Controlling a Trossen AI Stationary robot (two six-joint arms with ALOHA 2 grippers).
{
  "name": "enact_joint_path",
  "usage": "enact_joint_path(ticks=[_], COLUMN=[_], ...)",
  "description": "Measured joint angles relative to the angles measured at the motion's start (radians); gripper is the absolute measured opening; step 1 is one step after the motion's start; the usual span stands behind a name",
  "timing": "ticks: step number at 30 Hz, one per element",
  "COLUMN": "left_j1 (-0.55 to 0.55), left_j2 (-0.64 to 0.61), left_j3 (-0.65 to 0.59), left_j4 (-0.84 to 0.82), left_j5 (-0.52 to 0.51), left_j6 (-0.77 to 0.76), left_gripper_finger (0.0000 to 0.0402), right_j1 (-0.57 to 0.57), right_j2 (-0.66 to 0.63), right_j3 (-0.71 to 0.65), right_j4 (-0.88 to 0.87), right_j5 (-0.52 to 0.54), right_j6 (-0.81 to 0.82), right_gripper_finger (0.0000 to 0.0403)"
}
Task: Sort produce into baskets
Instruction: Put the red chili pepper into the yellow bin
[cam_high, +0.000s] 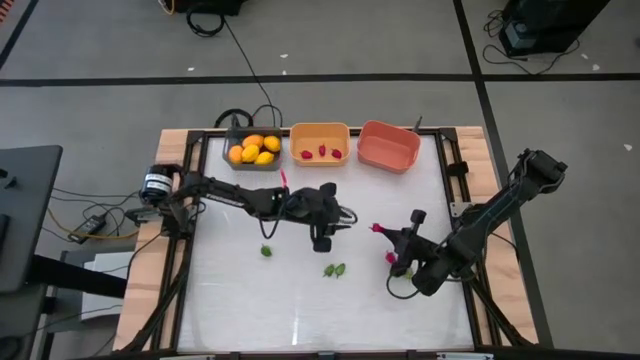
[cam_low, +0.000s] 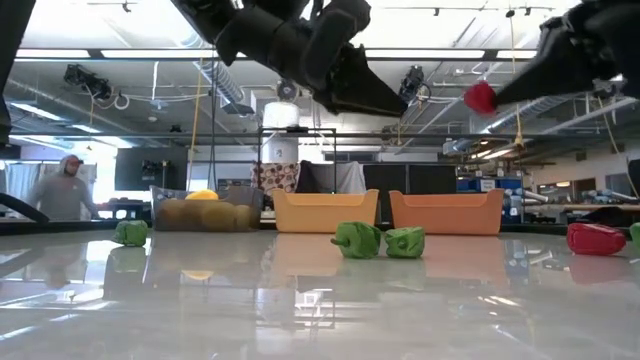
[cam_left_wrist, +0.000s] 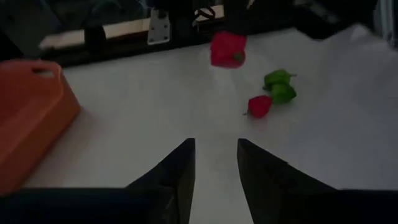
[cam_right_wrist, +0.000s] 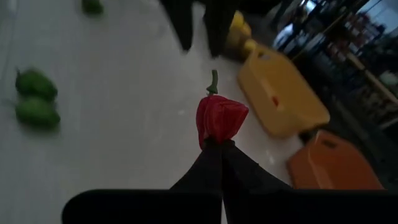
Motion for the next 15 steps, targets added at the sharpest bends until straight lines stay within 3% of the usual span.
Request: enact_joint_path(ticks=[9, 15], left_j1=[-0.051, -0.052], left_j2=[0.0, 0.0], left_j3=[0.0, 0.0], left_j4=[0.115, 0.178], left_j5=[-0.042, -0.048], left_j6=[0.102, 0.126], left_gripper_finger=[0.0137, 0.0137], right_j1=[-0.031, -0.071], right_j2=[0.0, 0.0], right_j3=[0.001, 0.001], right_j4=[0.281, 0.415], right_j5=[0.048, 0.023], right_j6=[-0.244, -0.266], right_gripper_finger=[0.0003, 0.0003])
